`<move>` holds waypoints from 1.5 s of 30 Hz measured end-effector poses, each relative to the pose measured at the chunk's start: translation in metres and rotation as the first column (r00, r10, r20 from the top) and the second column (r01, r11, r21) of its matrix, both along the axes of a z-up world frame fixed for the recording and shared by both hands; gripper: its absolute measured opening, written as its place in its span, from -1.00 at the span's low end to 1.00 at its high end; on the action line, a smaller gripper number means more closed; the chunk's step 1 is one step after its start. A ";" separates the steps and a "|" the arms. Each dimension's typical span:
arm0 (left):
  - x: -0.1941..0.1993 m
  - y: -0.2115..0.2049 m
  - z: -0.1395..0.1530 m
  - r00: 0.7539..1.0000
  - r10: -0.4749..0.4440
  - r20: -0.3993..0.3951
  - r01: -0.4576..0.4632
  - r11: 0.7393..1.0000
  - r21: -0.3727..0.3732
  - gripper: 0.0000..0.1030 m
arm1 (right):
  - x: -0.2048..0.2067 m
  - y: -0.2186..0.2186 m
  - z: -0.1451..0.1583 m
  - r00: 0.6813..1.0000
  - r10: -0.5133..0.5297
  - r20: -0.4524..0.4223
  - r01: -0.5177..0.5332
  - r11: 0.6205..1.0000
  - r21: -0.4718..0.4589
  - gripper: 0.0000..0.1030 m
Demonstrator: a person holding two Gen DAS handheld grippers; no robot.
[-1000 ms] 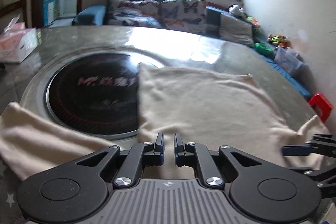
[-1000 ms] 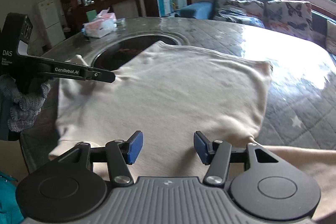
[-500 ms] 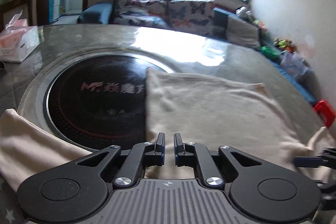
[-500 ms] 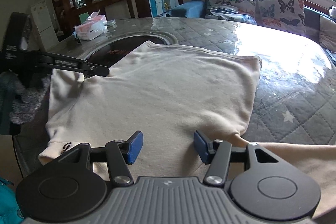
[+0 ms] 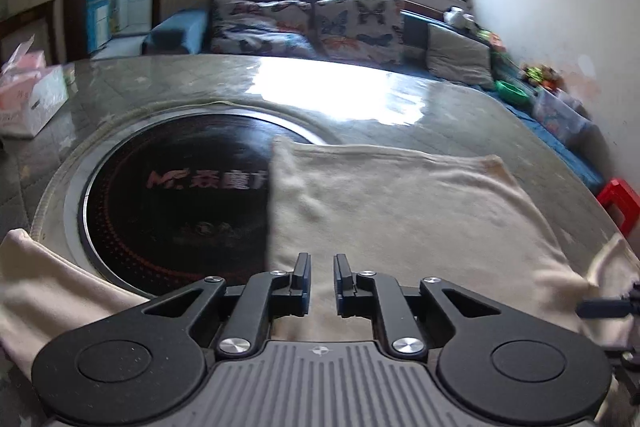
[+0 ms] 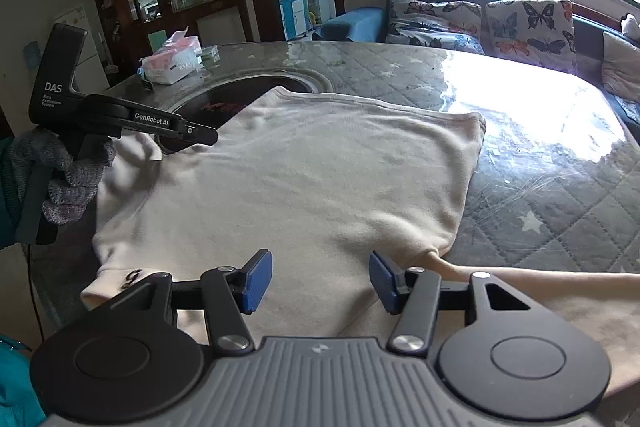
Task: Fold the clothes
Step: 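Move the right gripper around to the sweatshirt's side edge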
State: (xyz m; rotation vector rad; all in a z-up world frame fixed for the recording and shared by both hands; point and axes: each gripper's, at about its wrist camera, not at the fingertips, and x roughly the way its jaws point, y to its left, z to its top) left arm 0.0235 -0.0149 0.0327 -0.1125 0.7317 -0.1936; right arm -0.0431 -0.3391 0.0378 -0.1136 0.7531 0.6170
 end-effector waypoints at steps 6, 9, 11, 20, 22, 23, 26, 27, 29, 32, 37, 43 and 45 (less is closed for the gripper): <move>-0.043 -0.032 0.005 0.986 -0.164 0.042 0.162 0.986 0.046 -0.35 | -0.021 0.012 0.006 0.997 0.077 0.028 -0.076 0.996 -0.043 0.28; -0.063 -0.048 0.002 0.968 -0.247 0.048 0.243 0.967 0.071 -0.35 | -0.034 0.021 0.005 0.992 0.121 0.045 -0.117 0.990 -0.078 0.28; -0.073 -0.057 -0.004 0.956 -0.288 0.051 0.283 0.954 0.100 -0.35 | -0.040 0.026 0.002 0.990 0.134 0.042 -0.129 0.987 -0.096 0.29; -0.089 -0.070 -0.014 0.938 -0.342 0.064 0.326 0.928 0.179 -0.20 | -0.052 0.008 0.009 0.996 0.066 0.065 -0.062 0.996 -0.056 0.58; -0.086 -0.070 -0.012 0.939 -0.337 0.066 0.322 0.931 0.173 -0.15 | -0.050 -0.006 0.014 0.997 0.014 0.074 -0.012 1.000 -0.028 0.65; -0.085 -0.069 -0.011 0.940 -0.335 0.068 0.320 0.932 0.170 -0.11 | -0.048 -0.011 0.014 0.997 -0.009 0.076 0.011 1.000 -0.023 0.65; -0.084 -0.072 -0.005 0.939 -0.335 0.083 0.318 0.933 0.167 -0.01 | -0.040 -0.031 0.013 0.992 -0.103 0.072 0.104 0.995 -0.004 0.73; -0.082 -0.073 -0.004 0.938 -0.336 0.087 0.319 0.933 0.165 0.01 | -0.039 -0.038 0.012 0.988 -0.136 0.074 0.137 0.991 -0.004 0.73; -0.080 -0.076 -0.001 0.936 -0.339 0.093 0.321 0.933 0.160 0.03 | -0.035 -0.049 0.009 0.980 -0.187 0.075 0.188 0.982 -0.004 0.74; -0.076 -0.083 0.002 0.933 -0.347 0.096 0.331 0.932 0.151 0.07 | -0.028 -0.071 0.003 0.960 -0.273 0.067 0.274 0.962 0.002 0.79; -0.070 -0.100 0.001 0.924 -0.372 0.088 0.358 0.923 0.140 0.10 | -0.018 -0.102 -0.010 0.919 -0.390 0.065 0.391 0.921 -0.006 0.81; -0.066 -0.118 -0.002 0.917 -0.393 0.070 0.382 0.914 0.139 0.14 | -0.008 -0.141 -0.020 0.868 -0.496 0.043 0.496 0.868 -0.006 0.80; -0.065 -0.121 -0.003 0.916 -0.396 0.065 0.384 0.913 0.139 0.16 | -0.005 -0.156 -0.022 0.837 -0.546 0.039 0.546 0.838 -0.005 0.79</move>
